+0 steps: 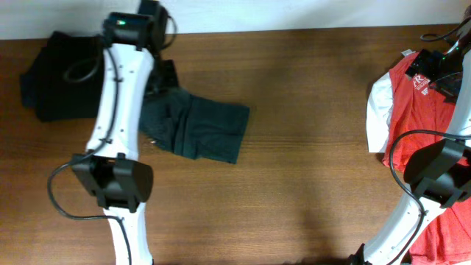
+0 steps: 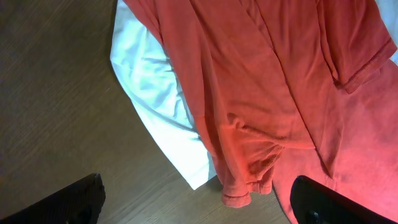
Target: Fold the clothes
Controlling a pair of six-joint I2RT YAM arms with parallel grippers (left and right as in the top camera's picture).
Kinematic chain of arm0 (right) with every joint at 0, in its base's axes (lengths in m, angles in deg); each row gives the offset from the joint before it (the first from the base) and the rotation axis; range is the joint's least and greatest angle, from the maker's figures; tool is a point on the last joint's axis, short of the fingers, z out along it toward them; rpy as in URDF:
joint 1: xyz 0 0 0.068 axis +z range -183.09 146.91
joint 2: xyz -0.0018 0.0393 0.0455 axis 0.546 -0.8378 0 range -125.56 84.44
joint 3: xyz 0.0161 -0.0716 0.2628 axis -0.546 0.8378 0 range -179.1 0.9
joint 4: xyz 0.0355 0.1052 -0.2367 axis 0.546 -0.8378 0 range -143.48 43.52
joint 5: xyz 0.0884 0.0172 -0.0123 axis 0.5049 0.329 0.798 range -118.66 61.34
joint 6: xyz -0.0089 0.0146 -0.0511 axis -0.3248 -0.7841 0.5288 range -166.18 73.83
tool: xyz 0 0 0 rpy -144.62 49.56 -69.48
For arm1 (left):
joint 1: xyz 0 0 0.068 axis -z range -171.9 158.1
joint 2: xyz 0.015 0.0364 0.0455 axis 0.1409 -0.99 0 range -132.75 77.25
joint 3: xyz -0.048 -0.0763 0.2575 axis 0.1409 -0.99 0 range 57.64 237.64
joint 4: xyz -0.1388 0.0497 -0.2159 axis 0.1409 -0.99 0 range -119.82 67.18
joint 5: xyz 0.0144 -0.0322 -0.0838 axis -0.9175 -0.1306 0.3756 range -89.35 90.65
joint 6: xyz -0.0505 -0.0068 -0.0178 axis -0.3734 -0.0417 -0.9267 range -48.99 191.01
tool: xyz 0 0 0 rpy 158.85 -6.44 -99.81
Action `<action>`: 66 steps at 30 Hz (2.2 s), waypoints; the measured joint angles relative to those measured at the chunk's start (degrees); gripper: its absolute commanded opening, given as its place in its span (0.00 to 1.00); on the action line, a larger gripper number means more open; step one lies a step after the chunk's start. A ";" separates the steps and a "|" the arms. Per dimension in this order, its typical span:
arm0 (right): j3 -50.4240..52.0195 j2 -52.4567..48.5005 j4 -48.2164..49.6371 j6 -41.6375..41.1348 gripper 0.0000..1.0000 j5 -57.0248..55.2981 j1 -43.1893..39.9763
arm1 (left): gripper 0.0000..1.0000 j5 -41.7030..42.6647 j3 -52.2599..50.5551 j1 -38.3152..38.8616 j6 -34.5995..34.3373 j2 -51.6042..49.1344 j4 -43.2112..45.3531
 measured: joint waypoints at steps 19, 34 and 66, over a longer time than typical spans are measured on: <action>0.00 0.00 0.00 0.00 0.99 0.02 0.00 | 0.58 6.49 -0.02 21.16 0.72 -13.64 7.10; 0.00 0.00 -0.02 0.04 0.99 0.02 0.00 | 0.97 17.29 -8.96 4.57 18.95 -8.33 1.27; 0.00 0.00 -0.02 0.02 0.99 0.02 0.00 | 0.40 22.71 -5.20 13.22 11.04 -8.09 9.20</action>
